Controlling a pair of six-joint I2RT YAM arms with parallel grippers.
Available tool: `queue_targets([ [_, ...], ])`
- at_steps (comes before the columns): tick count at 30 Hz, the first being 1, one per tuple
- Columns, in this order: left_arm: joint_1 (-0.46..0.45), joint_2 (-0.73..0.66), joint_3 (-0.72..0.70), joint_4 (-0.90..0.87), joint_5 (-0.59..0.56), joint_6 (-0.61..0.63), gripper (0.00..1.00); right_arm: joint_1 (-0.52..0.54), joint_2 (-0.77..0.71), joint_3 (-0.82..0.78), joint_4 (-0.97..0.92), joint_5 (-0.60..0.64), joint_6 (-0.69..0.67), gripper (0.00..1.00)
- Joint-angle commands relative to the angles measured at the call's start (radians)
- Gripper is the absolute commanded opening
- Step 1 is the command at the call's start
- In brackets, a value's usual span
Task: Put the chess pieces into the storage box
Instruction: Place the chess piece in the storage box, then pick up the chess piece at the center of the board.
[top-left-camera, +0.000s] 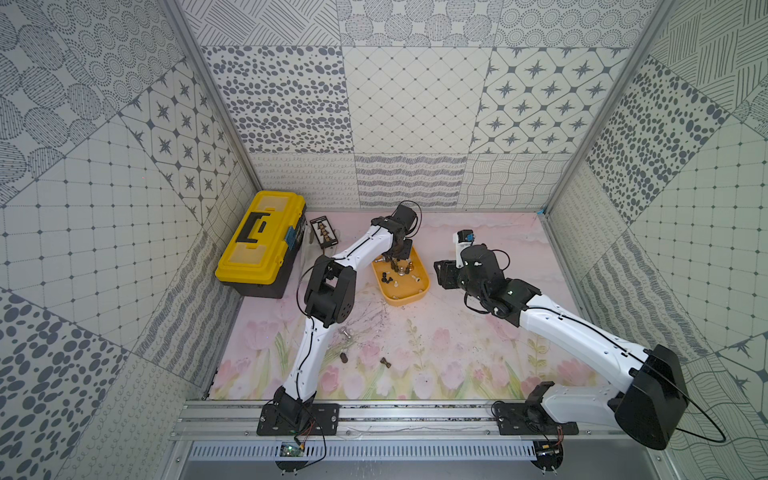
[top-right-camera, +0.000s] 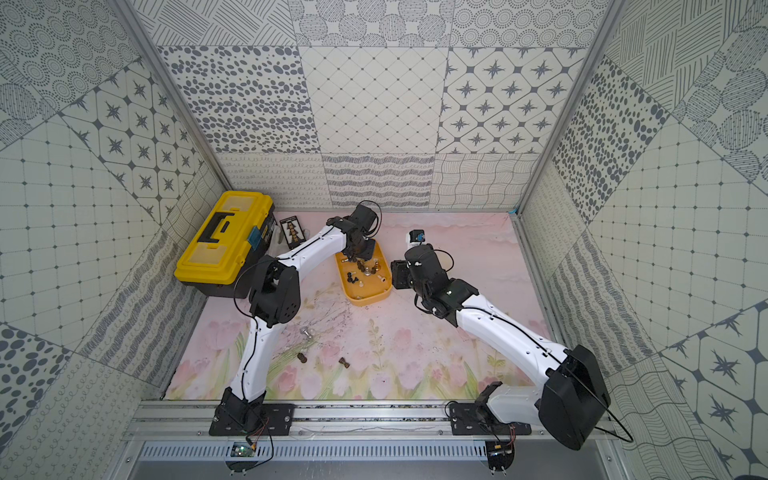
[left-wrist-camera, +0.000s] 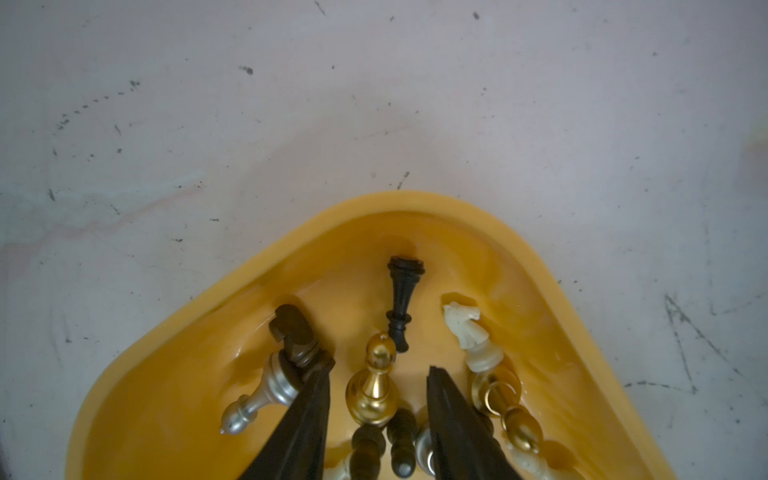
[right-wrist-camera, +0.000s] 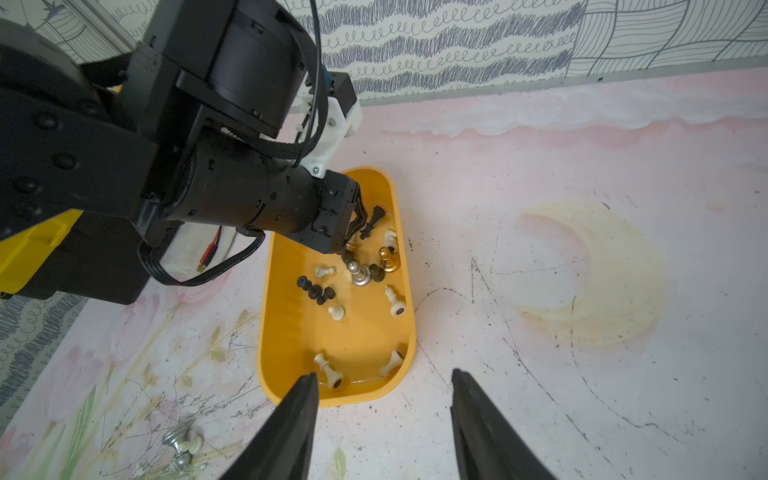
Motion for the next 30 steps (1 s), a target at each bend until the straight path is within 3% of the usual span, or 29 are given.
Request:
queue_targets([
  [1, 0.003, -0.07, -0.019, -0.032, -0.003, 0.004, 0.44, -0.002, 0.003, 0.026, 0.003, -0.047, 0.012, 0.57],
  [7, -0.005, -0.296, -0.247, 0.044, -0.011, -0.015, 0.43, 0.092, -0.01, 0.006, -0.06, -0.092, -0.007, 0.56],
  [12, -0.007, -0.541, -0.524, 0.096, 0.0, -0.035, 0.43, 0.313, 0.026, -0.035, -0.068, -0.133, -0.073, 0.51],
  [15, -0.007, -0.677, -0.648, 0.086, -0.011, -0.038, 0.43, 0.423, 0.083, -0.063, -0.046, -0.159, -0.109, 0.46],
  [21, -0.006, -0.925, -0.833, 0.051, -0.045, -0.071, 0.43, 0.599, 0.229, -0.043, -0.042, -0.166, -0.239, 0.48],
  [30, -0.005, -1.18, -0.979, -0.006, -0.087, -0.088, 0.43, 0.634, 0.445, 0.06, -0.094, -0.065, -0.251, 0.48],
])
